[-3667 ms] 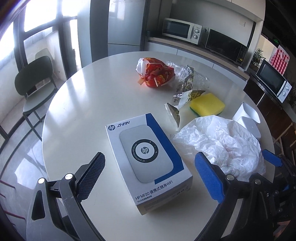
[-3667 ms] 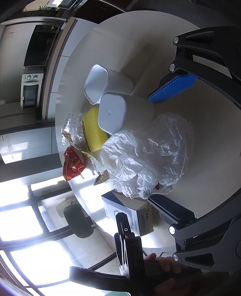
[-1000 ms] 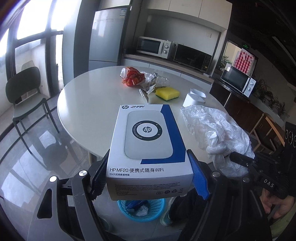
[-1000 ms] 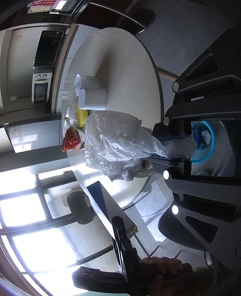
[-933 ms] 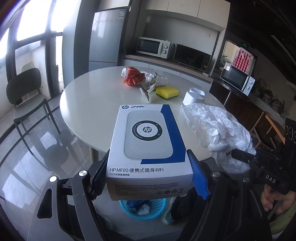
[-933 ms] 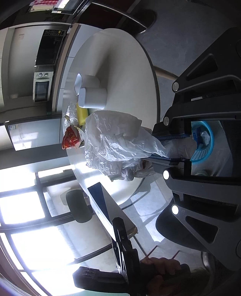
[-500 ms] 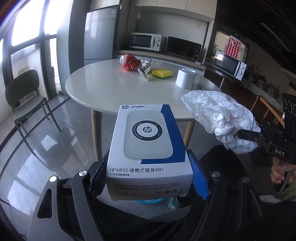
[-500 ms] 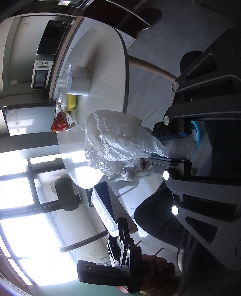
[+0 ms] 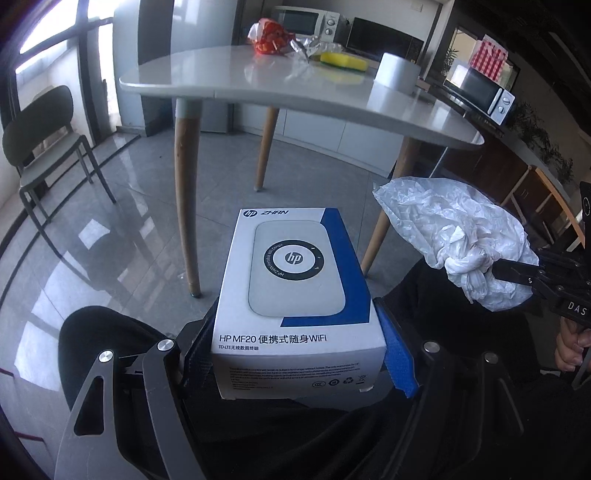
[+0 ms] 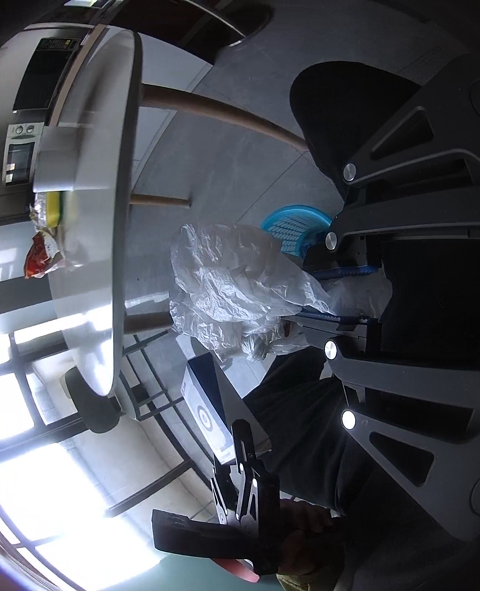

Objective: Collect trash
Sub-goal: 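Carry the box and white bag down over the wastebasket with both tools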

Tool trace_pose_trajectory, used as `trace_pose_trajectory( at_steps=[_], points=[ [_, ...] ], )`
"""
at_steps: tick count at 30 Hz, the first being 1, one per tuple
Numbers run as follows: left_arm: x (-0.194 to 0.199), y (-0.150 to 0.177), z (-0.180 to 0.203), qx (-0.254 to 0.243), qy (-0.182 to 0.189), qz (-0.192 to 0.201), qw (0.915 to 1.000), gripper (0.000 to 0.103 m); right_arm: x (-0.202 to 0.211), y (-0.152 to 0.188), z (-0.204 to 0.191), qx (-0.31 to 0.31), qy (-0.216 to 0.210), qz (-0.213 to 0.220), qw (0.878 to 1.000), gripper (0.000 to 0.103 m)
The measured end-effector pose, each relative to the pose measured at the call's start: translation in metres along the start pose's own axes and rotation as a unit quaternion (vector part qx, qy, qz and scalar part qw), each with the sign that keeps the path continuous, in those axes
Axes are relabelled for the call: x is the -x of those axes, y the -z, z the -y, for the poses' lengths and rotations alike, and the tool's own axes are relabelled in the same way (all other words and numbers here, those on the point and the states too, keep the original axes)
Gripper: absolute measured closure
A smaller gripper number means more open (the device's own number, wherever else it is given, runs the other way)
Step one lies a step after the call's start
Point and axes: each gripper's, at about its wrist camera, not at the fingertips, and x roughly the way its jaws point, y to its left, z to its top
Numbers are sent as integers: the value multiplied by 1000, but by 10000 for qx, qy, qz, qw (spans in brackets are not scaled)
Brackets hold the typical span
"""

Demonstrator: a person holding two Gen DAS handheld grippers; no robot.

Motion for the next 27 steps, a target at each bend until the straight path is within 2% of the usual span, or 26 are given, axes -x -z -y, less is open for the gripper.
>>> trace_pose_trajectory(
  at_steps=[6,9,12,20,27],
  points=[
    [-40,7,-10,84,-6,-388,9992,27,-42,3,18,-285,56,-362,9989,89],
    [-59,4,-12,98,-30,-514,9986,27,-66,3,28,-573,-68,-595,9966,89],
    [-75,0,-17,232,6,-640,9977,27,-84,2,33,-651,72,-729,9952,89],
    [-109,-4,-10,304,12,-997,9946,27,-123,4,39,-823,256,-1109,9901,89],
    [-139,-14,-6,351,-1,-1327,9905,27,-160,-1,51,-1068,191,-1517,9824,89]
  ],
)
